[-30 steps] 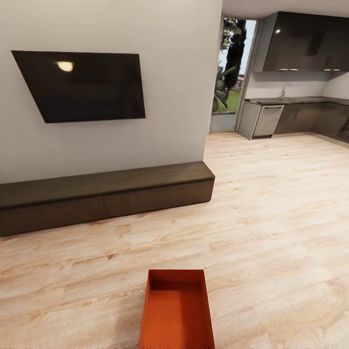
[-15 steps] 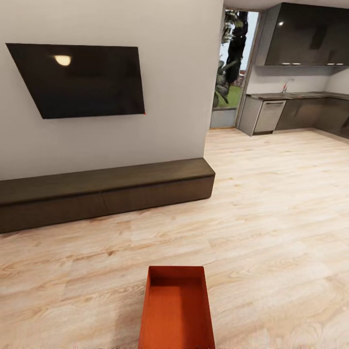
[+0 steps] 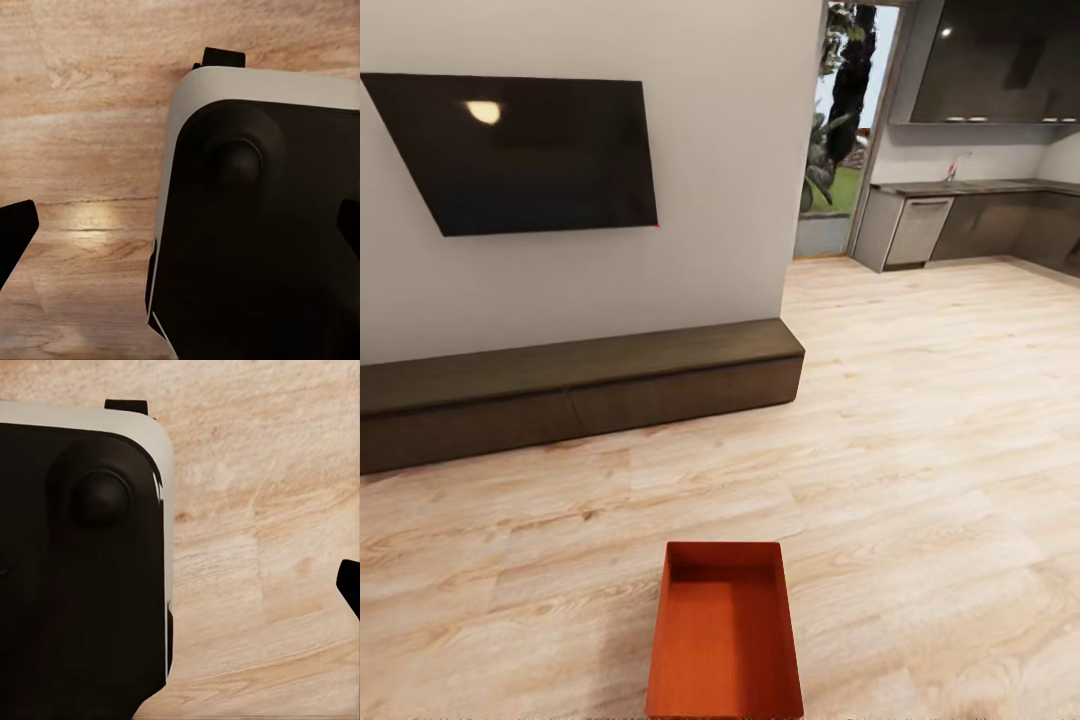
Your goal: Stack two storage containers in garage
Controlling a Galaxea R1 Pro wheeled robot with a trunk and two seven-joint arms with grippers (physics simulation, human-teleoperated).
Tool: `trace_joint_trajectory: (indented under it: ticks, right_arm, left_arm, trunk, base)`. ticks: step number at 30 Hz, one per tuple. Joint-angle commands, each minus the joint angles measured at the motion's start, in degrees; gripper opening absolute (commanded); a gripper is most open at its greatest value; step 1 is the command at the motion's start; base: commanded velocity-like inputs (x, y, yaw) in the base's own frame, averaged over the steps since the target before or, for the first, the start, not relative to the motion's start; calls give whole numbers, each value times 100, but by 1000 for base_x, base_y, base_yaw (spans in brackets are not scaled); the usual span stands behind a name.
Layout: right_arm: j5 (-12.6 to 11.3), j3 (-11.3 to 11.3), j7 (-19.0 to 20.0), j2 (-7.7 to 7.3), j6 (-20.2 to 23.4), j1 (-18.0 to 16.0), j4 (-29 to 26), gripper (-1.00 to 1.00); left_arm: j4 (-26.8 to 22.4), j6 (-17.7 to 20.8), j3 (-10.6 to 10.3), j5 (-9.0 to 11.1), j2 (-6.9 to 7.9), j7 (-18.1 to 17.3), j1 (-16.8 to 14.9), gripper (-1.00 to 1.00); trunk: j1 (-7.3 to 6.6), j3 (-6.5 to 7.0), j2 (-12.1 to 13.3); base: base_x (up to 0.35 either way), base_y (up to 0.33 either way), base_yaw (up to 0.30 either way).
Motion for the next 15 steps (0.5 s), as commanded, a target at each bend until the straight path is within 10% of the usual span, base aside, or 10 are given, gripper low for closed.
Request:
trace_joint_trajectory:
  ticks: [1,15]
  right_arm:
    - [-44,48,-2,3,-29,-6,17,100]
    - [-37,49,-6,8,-53,-6,17,100]
  left_arm:
    - [3,-16,-49,52,0,12,-3,100]
    - [3,-16,-49,52,0,12,-3,100]
  trunk:
    - [0,-14,-2]
    - [0,-143,-2]
  base:
    - [0,0,0]
    - [0,0,0]
